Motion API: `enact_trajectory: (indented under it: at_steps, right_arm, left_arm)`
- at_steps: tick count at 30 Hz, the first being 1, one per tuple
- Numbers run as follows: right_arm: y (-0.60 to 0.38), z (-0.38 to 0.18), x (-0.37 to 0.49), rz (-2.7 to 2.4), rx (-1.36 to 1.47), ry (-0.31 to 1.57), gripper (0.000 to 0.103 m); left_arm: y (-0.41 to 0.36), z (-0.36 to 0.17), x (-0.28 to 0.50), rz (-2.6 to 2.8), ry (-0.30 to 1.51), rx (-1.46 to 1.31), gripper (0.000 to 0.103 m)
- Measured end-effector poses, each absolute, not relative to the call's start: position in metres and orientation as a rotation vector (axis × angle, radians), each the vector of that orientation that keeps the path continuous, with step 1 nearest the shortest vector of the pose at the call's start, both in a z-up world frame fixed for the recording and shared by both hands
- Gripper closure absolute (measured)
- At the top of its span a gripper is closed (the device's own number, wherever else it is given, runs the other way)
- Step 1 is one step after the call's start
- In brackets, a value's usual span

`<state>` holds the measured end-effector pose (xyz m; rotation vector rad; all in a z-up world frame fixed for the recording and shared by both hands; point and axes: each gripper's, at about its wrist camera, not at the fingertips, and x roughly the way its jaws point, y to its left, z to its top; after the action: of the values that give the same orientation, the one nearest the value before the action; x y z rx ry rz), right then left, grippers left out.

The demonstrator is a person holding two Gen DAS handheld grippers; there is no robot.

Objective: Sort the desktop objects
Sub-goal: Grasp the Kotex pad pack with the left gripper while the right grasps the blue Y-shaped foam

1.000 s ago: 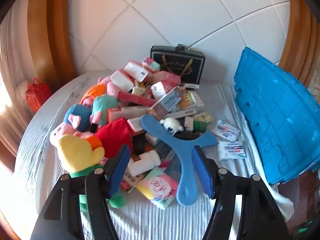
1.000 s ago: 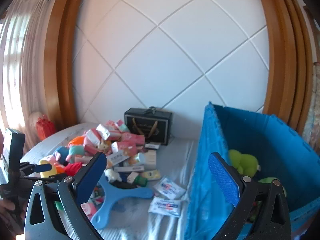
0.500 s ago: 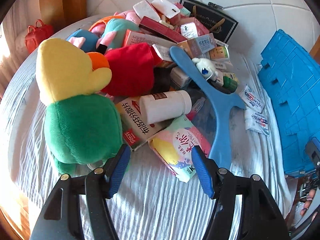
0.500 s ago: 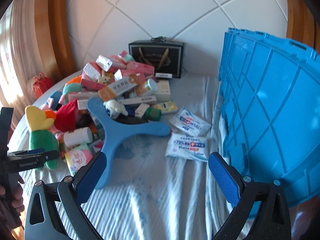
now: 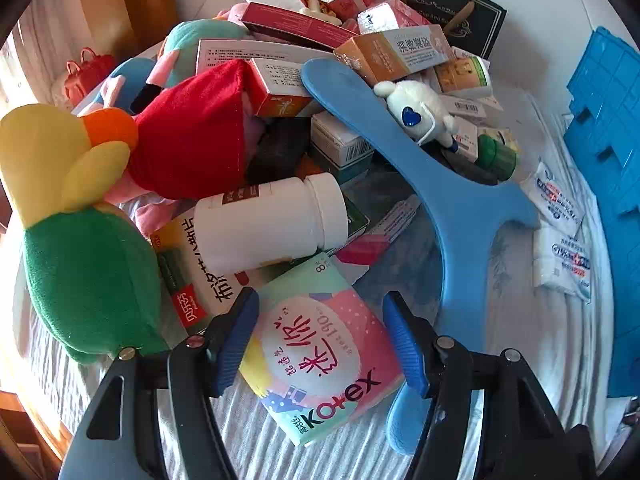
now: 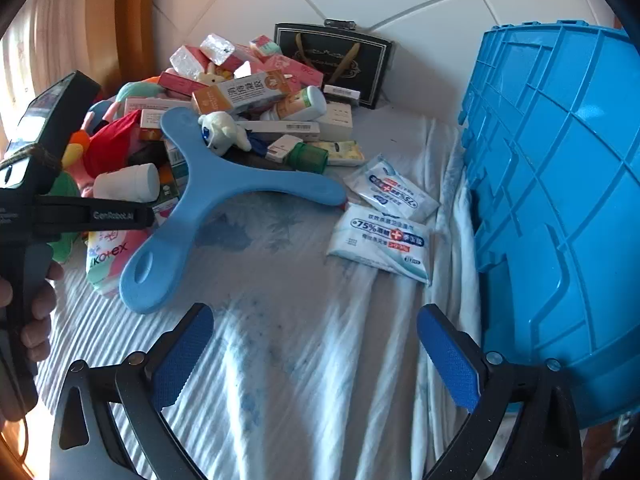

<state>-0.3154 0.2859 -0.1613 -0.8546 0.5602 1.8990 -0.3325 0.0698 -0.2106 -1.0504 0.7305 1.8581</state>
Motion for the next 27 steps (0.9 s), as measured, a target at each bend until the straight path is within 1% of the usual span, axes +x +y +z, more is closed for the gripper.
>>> enact_trajectory:
  at_steps: [2, 5, 8, 11, 13, 15, 16, 18, 21, 26, 27]
  right_arm:
    - [0.288, -0.163, -0.314, 1.907, -0.847, 0.588, 0.000]
    - [0.294, -0.169, -0.313, 1.903, -0.848, 0.639, 0.000]
    - [0.297, -0.172, -0.313, 1.894, -0.841, 0.669, 0.000]
    - [0.300, -0.175, -0.315, 1.890, -0.840, 0.699, 0.000]
    - [0.302, -0.176, -0.317, 1.881, -0.838, 0.722, 0.000]
    - [0.303, -0.177, -0.319, 1.878, -0.838, 0.745, 0.000]
    - [0.304, -0.178, -0.321, 1.879, -0.839, 0.752, 0.000]
    - [0.305, -0.178, -0.327, 1.892, -0.852, 0.771, 0.000]
    - [0.310, -0.179, -0.338, 1.895, -0.857, 0.789, 0.000]
    - [0.330, -0.180, -0.364, 1.892, -0.855, 0.905, 0.000]
    - [0.333, -0.179, -0.371, 1.896, -0.853, 0.910, 0.006]
  left_arm:
    - [0.064, -0.213, -0.329, 1.851, 0.771, -1.011, 0.038]
    - [0.044, -0.212, -0.331, 1.823, 0.786, -0.995, 0.036]
    - [0.022, -0.212, -0.337, 1.817, 0.775, -1.014, 0.034]
    - [0.014, -0.213, -0.342, 1.810, 0.728, -1.044, 0.033]
    - [0.022, -0.218, -0.341, 1.818, 0.762, -1.053, 0.027]
    - [0.029, -0.228, -0.343, 1.798, 0.780, -1.085, 0.027]
    - [0.030, -0.235, -0.347, 1.767, 0.782, -1.135, 0.028]
    - [0.023, -0.237, -0.355, 1.728, 0.726, -1.187, 0.033]
    - [0.011, -0.225, -0.356, 1.739, 0.740, -1.098, 0.035]
    - [0.002, -0.191, -0.357, 1.767, 0.721, -0.944, 0.035]
    - [0.001, -0.184, -0.358, 1.775, 0.714, -0.920, 0.035]
